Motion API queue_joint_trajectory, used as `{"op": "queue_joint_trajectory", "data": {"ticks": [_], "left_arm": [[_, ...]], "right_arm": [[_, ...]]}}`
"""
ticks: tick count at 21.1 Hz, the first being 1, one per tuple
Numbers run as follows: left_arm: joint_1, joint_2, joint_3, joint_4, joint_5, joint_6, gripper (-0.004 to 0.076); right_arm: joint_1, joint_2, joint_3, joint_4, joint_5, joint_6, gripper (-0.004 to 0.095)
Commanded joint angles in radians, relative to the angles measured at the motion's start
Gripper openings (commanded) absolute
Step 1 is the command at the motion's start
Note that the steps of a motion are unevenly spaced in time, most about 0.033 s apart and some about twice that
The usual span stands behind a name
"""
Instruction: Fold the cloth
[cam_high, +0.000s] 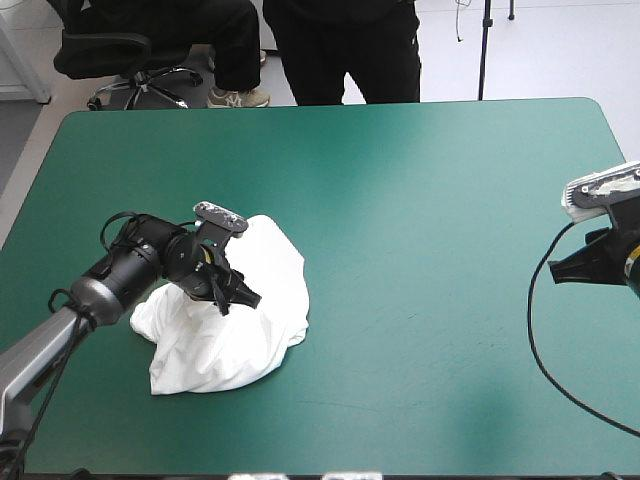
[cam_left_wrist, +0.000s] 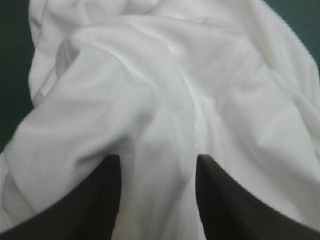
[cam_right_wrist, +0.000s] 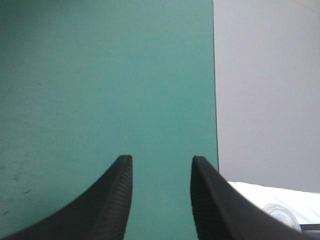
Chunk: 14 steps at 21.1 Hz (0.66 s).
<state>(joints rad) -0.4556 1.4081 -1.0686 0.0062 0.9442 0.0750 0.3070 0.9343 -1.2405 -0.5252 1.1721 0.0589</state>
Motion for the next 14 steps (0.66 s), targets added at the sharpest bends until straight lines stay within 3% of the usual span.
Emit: {"op": "queue_joint_trajectory", "data": {"ticks": [1,3,9,10,12,13,14], "left_arm": [[-0.002,0.043,-0.033,0.032,-0.029,0.005,0.0375],[-0.002,0.088,-0.033,0.036,-0.029,0.005,0.0408],[-0.002,0.189,-0.033,0.022,-0.033,0.005,0.0386],[-0.002,0.199,-0.033,0.02,-0.028,0.01,0.0355],[-0.002,0.215,-0.033,0.016,-0.023,0.01,0.0186],[-0.002,0.217,-0.033,0.016,-0.026,0.015,0.0043],[-0.002,0.217,-0.033,0.014,-0.027,0.036,-0.0017]], "right_arm": [[-0.007,-0.002,-0.03,-0.025,-0.048,0.056,0.0372],[-0.007,0.008,-0.03,-0.025,-0.046,0.07,0.0372],[-0.007,0.082,-0.03,-0.004,-0.044,0.07,0.0365],[-0.007,0.091,-0.03,0.006,-0.044,0.07,0.0365],[-0.007,0.1,-0.03,0.024,-0.052,0.07,0.0365],[-0.007,0.103,-0.03,0.028,-0.055,0.067,0.0365],[-0.007,0.103,-0.03,0.028,-0.055,0.067,0.0365]]}}
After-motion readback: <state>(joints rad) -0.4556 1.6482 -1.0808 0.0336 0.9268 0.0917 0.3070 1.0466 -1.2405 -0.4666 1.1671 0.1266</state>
